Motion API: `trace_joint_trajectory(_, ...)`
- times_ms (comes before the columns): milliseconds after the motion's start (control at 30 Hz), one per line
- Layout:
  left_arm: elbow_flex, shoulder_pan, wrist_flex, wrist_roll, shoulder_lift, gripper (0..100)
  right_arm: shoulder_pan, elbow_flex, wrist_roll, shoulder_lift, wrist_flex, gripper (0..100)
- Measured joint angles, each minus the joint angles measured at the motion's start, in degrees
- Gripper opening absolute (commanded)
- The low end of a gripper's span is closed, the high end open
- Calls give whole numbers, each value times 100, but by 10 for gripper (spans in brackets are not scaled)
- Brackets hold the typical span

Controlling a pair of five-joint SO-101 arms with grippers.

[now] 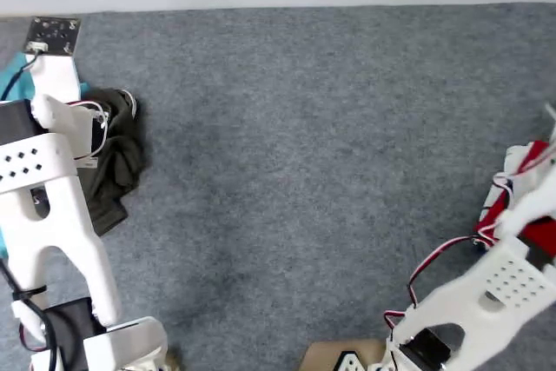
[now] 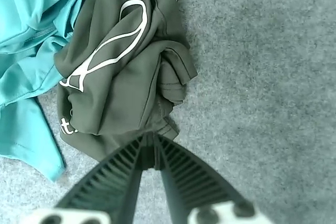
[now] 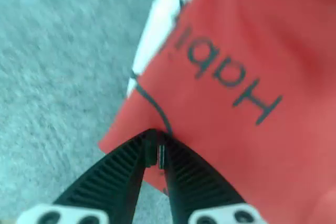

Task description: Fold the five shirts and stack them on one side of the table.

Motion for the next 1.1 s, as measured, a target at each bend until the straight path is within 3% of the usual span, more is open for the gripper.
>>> trace_joint_trajectory(167, 0, 0, 0, 0, 0, 6, 176, 756, -9, -18, -554, 9)
trace_joint_trajectory(467, 0, 387, 0, 0, 0, 6, 167, 396, -9, -1055, -26, 9)
trace_joint_trajectory(733, 0, 484, 0, 0, 0, 13, -431, 387, -9, -2391, 70, 9)
trace_joint_trajectory(867, 88, 466, 0, 0, 0, 106, -730, 387, 0, -2892, 70, 9)
trace_joint_trajectory(1100, 747, -237, -264, -343, 0, 170, -1354, 563, -316, -3745, 79, 10)
